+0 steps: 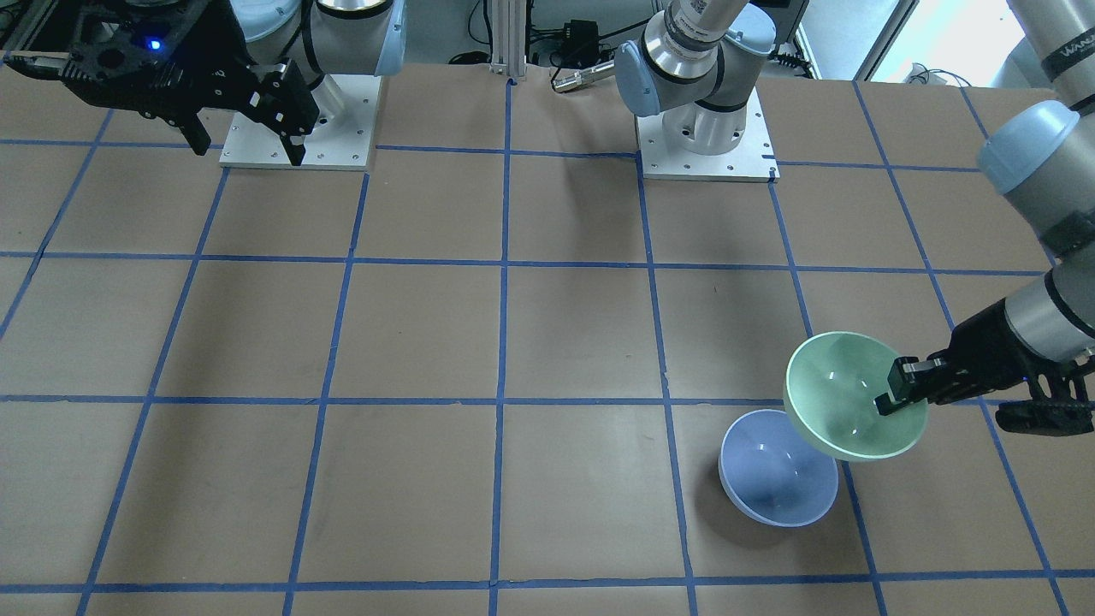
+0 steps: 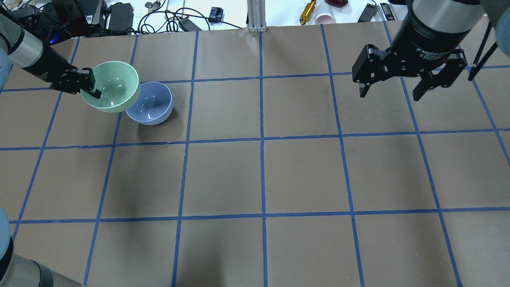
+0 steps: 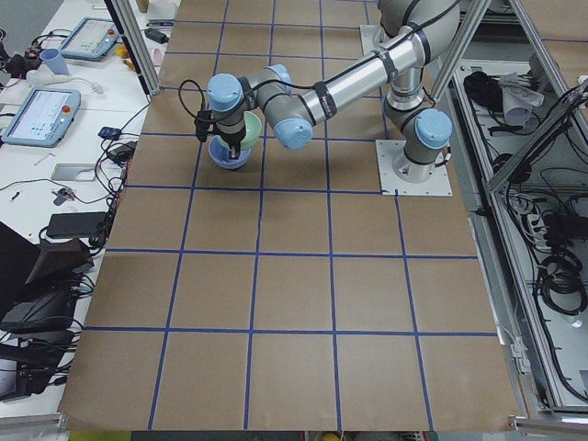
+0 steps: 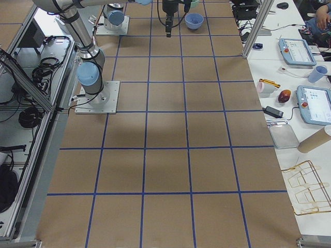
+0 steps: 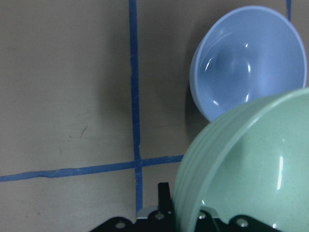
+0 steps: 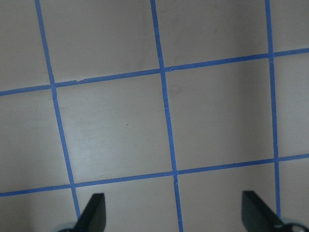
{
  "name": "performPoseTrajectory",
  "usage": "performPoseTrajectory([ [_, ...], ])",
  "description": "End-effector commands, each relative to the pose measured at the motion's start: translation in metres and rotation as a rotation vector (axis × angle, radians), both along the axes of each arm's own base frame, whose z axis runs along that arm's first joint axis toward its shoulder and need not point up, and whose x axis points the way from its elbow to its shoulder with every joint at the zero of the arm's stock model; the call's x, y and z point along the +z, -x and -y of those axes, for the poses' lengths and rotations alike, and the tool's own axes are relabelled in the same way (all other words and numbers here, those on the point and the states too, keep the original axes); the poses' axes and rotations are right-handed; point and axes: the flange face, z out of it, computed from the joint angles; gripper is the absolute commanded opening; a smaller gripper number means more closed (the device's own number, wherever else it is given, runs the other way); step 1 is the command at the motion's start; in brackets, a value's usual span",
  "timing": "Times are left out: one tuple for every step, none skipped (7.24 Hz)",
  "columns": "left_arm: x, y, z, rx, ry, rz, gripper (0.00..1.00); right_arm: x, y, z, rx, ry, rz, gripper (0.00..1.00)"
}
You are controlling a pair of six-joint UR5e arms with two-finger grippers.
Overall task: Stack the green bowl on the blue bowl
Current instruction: 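Lower the green bowl into the blue bowl with the left gripper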
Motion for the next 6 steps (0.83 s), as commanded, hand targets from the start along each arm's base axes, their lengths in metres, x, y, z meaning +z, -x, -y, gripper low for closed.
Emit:
performPoseTrajectory([
  [-0.020,0.015,0.024,0.008,0.032,-0.032,0.00,0.001,0.000,0.000,0.000,0.002,0.000,1.00],
  [-0.027,0.014,0.027,0.005,0.037,-0.029,0.00,0.000,0.000,0.000,0.000,-0.001,0.000,1.00],
  [-0.037,0.013,0.030,0.002,0.032,-0.031,0.00,0.000,0.000,0.000,0.000,-0.001,0.000,1.00],
  [-0.046,0.014,0.035,0.001,0.035,-0.031,0.00,0.001,0.000,0.000,0.000,0.002,0.000,1.00],
  [-0.051,0.014,0.035,0.001,0.028,-0.032,0.00,0.000,0.000,0.000,0.000,0.001,0.000,1.00],
  [-0.055,0.015,0.033,-0.004,0.018,-0.032,0.00,0.001,0.000,0.000,0.000,0.001,0.000,1.00],
])
